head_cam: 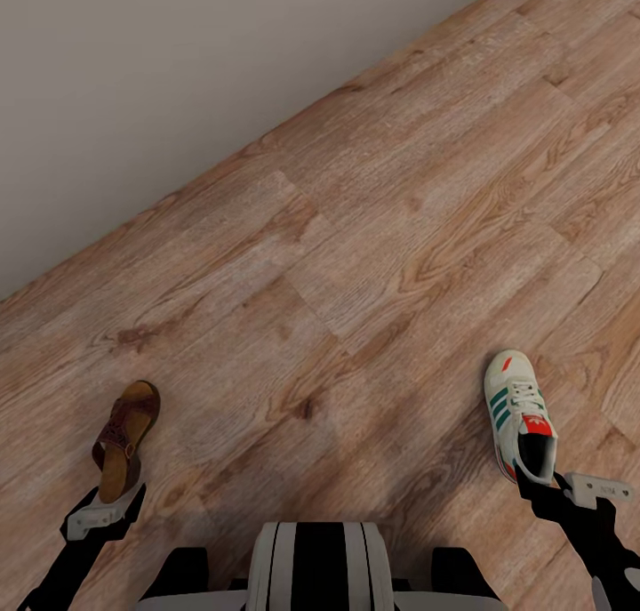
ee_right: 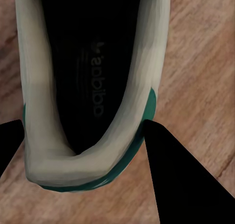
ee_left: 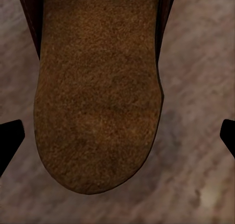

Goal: Pick up the two gym shoes and the two sandals from the corridor floor and place them onto the hallstand (shoe rack) in the corridor, making sure they are on the rack and not on the floor. Arrange them so the two gym shoes are next to each other and the two sandals are next to each other.

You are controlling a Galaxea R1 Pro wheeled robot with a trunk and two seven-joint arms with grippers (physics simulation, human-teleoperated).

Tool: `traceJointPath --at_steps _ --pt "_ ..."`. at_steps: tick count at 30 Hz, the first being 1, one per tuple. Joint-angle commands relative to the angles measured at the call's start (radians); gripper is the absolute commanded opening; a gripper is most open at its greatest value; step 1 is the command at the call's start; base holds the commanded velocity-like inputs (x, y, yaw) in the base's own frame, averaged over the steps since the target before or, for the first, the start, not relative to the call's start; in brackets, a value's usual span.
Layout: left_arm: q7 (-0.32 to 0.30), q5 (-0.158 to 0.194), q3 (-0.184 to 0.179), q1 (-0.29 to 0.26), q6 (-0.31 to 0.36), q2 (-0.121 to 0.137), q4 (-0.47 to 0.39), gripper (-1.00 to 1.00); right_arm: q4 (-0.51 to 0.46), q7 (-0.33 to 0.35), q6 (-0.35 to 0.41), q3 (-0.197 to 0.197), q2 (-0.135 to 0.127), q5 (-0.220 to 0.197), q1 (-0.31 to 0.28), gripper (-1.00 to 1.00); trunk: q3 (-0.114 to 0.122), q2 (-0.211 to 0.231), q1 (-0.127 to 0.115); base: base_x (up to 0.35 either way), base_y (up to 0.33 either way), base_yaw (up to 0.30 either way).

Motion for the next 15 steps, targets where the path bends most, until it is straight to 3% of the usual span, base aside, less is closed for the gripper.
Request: traceJointPath --at_steps 1,15 --pt "0.000 0.000 0.000 -0.001 0.000 0.000 0.001 1.00 0.032 0.000 0.001 0.001 0.000 -0.003 0.000 -1.00 0.000 0.000 0.000 0.000 0.000 0.000" --pt "0.001 0.003 0.001 -0.002 0.001 0.004 0.001 1.00 0.032 0.000 0.001 0.001 0.000 -0.003 0.000 -1.00 0.000 0.000 0.000 0.000 0.000 0.000"
